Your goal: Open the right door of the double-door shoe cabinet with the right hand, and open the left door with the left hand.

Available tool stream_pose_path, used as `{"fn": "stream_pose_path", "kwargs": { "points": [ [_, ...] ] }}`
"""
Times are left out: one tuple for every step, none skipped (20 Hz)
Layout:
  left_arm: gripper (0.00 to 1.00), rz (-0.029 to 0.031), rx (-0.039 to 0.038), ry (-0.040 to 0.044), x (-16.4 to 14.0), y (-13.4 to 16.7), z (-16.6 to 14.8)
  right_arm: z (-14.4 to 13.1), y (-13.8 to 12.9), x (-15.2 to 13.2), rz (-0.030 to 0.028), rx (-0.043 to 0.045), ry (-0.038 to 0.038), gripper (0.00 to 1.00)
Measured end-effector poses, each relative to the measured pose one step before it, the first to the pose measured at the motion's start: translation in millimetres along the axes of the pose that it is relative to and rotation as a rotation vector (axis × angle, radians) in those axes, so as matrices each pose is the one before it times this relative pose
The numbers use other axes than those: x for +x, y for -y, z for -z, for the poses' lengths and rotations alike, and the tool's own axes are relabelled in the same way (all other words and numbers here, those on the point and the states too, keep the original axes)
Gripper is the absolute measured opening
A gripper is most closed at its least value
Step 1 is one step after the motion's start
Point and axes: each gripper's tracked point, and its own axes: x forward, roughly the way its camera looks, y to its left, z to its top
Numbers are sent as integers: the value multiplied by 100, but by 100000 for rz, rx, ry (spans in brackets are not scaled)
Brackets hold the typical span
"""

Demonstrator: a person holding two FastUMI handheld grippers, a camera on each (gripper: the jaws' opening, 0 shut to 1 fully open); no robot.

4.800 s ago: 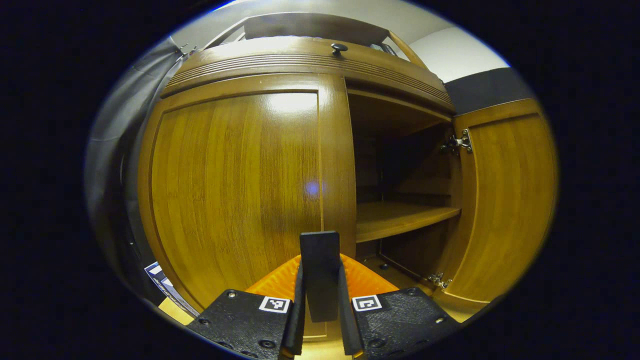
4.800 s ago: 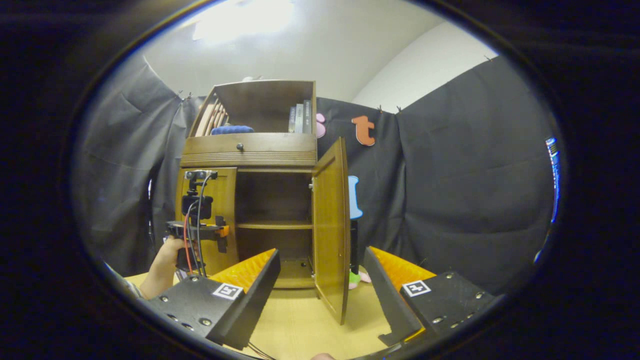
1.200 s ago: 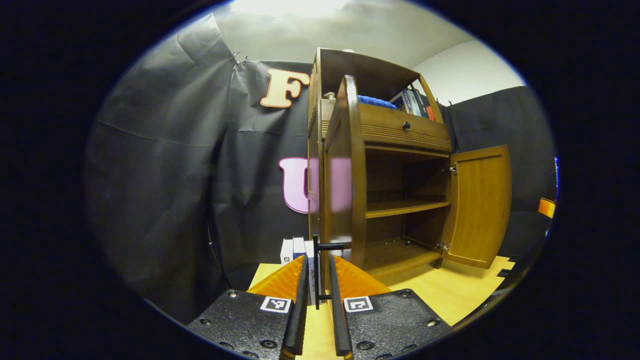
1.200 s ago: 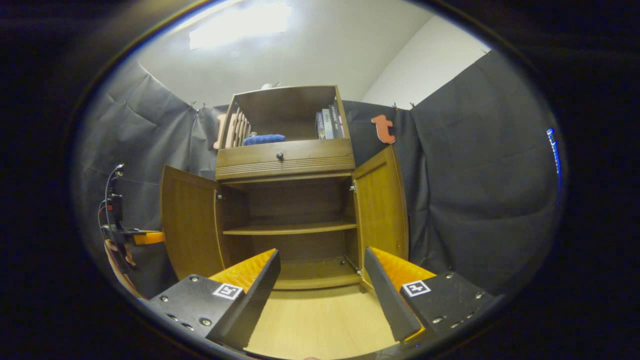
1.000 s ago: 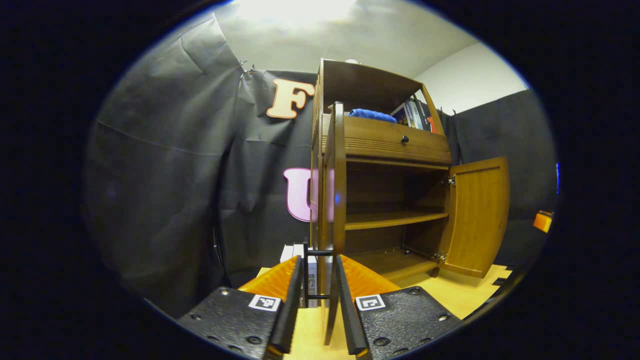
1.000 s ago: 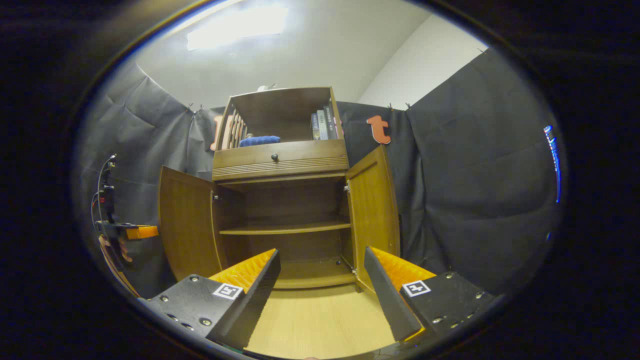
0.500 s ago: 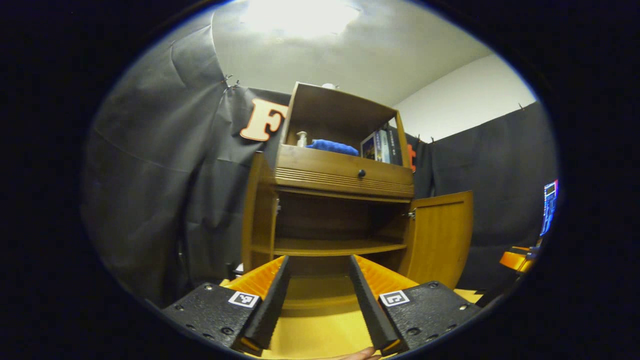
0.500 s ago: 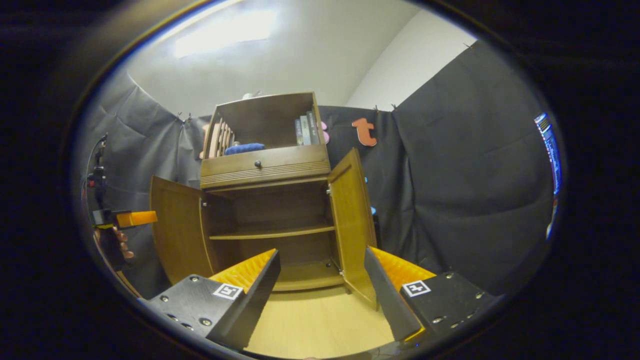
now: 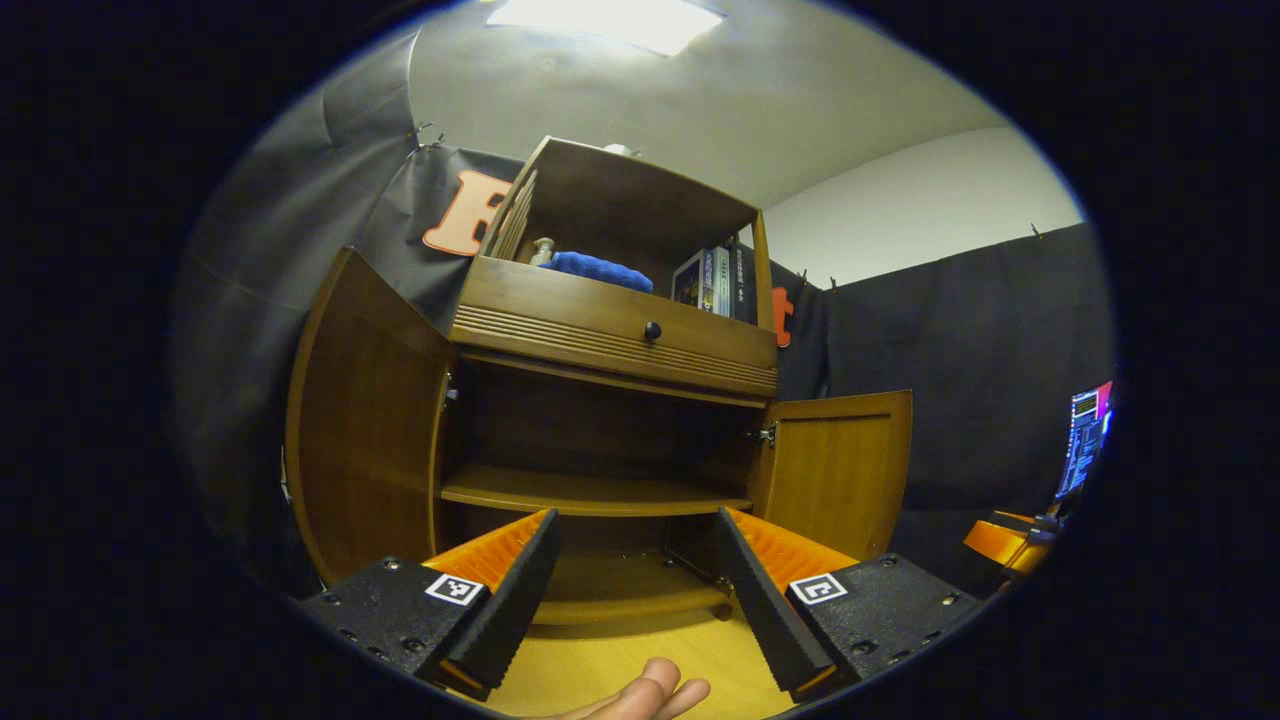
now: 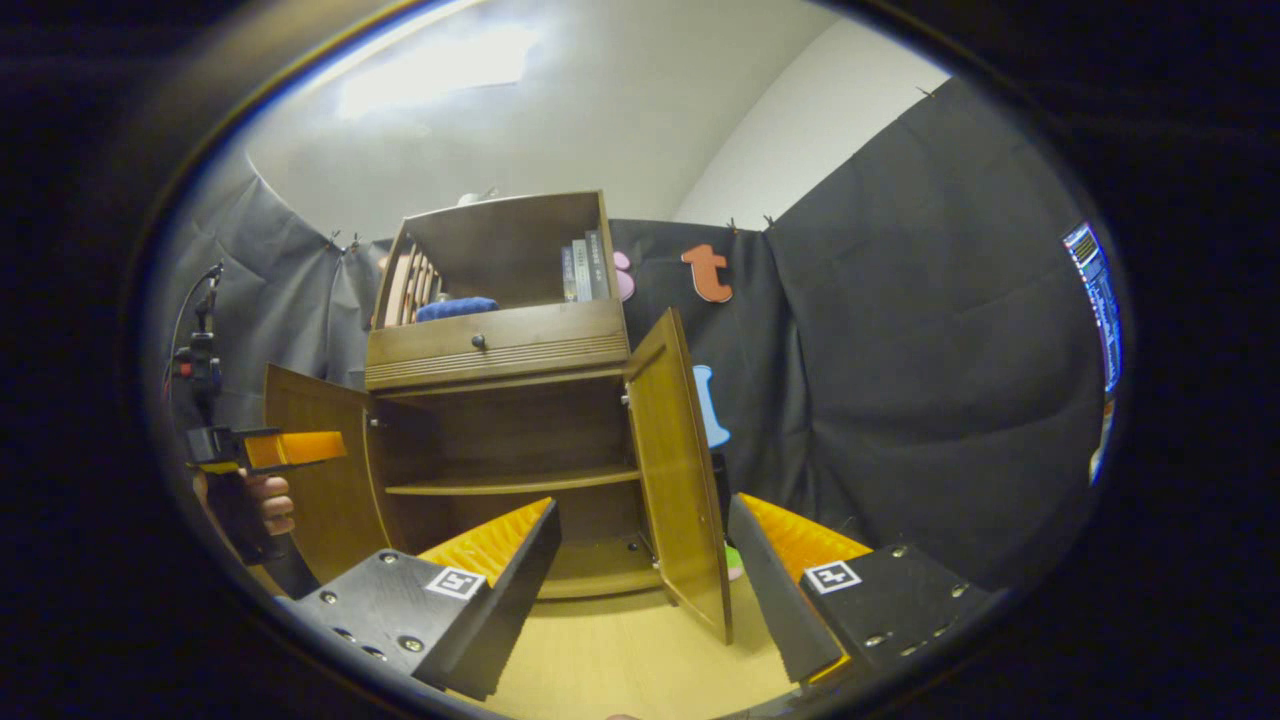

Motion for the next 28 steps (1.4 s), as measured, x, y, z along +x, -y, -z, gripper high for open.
{"fn": "stream_pose_path", "kwargs": {
  "points": [
    [95, 152, 66, -775, 811, 432, 526, 3, -34, 802, -260, -141, 343, 100],
    [95, 706, -40, -947, 696, 459, 444, -67, -54, 626, -149, -47, 421, 100],
    [92, 769, 65, -778, 753, 474, 474, -114, -125, 803, -354, 208, 686, 100],
    [96, 331, 56, -870, 637, 345, 507, -17, -194, 684, -600, 216, 489, 100],
    [96, -111, 0, -347, 738, 168, 488, 21, -203, 611, -759, 205, 288, 100],
    [95, -460, 194, -751, 785, 106, 543, 301, -220, 725, -741, 252, 125, 100],
    [95, -340, 812, -885, 717, 117, 728, 299, -110, 810, -506, 154, -356, 100],
    [95, -851, 1480, -1101, 774, -2, 755, 408, -140, 822, -409, 150, -441, 96],
    [95, -1525, 1535, -509, 805, -305, 576, 363, -113, 845, -289, 23, -554, 100],
    [95, -2153, 1952, -273, 786, -420, 542, 370, -163, 918, -237, 20, -256, 96],
    [95, -2255, 1375, -607, 747, -453, 882, 420, -288, 906, -230, -425, -216, 100],
    [95, -944, 661, -572, 733, -63, 749, 402, -277, 798, -98, -867, -261, 100],
    [95, -722, 265, -1880, 653, -336, 931, 431, -277, 933, -25, -1128, -124, 100],
    [96, -532, -568, -1850, 627, -274, 685, 370, -458, 975, -319, -719, 100, 100],
    [96, 555, -325, -886, 708, -63, 345, 452, -527, 865, -698, -643, 206, 100],
    [95, -390, 38, -142, 733, -324, 210, 419, -661, 903, -846, -493, 131, 100],
    [99, -2283, 315, 230, 1293, -703, -98, 296, -690, 952, -986, -365, 306, 100],
    [92, -2959, 305, 56, 912, -801, 40, 319, -676, 954, -790, -537, 295, 97],
    [96, -2259, 644, -1706, 660, -626, 642, 283, -523, 924, -455, -896, 138, 100],
    [95, -768, 826, -1095, 512, -428, 478, 495, -479, 925, -31, -768, 71, 97],
    [95, -729, 1601, -1042, 497, -348, 325, 330, -545, 1039, 30, -154, 71, 100],
    [95, -1821, 1315, -867, 528, -605, 411, 303, -726, 1326, -457, 548, -334, 100],
    [96, -1473, 949, -195, 551, -586, 201, 456, -653, 940, -848, 758, -965, 97],
    [96, -1407, 720, -560, 620, -532, 149, 760, -765, 782, -854, 782, -1379, 100],
    [95, -1649, 1184, -615, 360, -512, 345, 732, -652, 875, -664, 237, -1832, 100],
    [94, -2131, 999, -426, 299, -728, 136, 862, -502, 868, -393, -220, -2203, 100],
    [92, -1729, 810, -354, 212, -643, 166, 800, -487, 788, -195, -586, -2201, 100],
    [92, -686, 695, 65, 92, -391, -103, 670, -225, 581, 164, -908, -1892, 100]
  ]
}}
